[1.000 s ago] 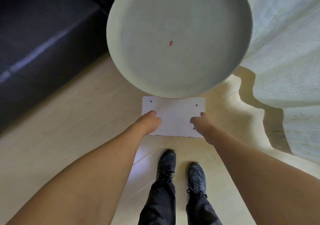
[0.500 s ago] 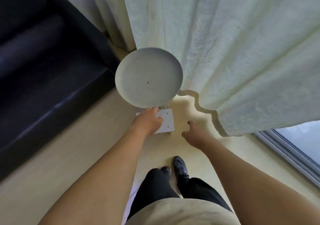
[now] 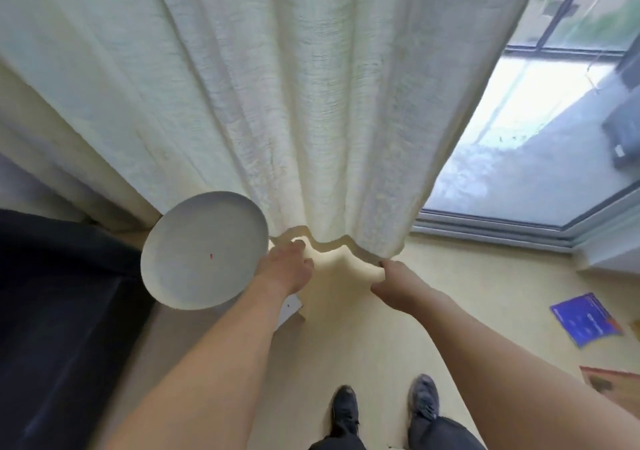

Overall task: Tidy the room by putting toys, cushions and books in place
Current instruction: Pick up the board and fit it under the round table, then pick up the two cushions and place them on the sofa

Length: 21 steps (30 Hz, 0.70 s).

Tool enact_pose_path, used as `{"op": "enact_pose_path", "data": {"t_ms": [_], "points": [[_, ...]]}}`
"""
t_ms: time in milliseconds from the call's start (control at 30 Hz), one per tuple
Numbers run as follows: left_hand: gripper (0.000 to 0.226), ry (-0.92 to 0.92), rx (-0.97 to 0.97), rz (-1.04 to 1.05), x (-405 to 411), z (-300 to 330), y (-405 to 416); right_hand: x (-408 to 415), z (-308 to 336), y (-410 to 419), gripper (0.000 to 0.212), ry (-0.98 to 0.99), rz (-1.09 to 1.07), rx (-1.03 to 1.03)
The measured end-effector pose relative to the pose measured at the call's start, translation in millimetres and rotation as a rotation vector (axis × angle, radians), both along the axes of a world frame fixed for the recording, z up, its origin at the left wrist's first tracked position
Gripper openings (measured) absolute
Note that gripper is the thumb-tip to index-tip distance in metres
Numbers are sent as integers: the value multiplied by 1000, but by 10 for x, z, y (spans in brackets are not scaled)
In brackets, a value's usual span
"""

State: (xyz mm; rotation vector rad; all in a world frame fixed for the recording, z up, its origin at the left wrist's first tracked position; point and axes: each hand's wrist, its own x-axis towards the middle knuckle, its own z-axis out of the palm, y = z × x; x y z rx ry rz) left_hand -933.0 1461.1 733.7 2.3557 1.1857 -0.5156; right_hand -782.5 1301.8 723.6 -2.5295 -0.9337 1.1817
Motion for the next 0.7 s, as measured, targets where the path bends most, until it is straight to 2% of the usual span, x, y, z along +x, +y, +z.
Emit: {"op": "enact_pose_path", "data": {"t_ms": [133, 367, 700], "points": [[49, -40, 26, -191, 602, 164, -365, 253, 131, -606, 63, 6, -185, 10], [44, 11, 41, -484, 1417, 166, -1434, 699, 185, -1856, 69, 36, -450, 10], [49, -36, 84, -803, 2697, 110, -3564, 1359, 168, -4192, 61, -10, -744, -37]]}}
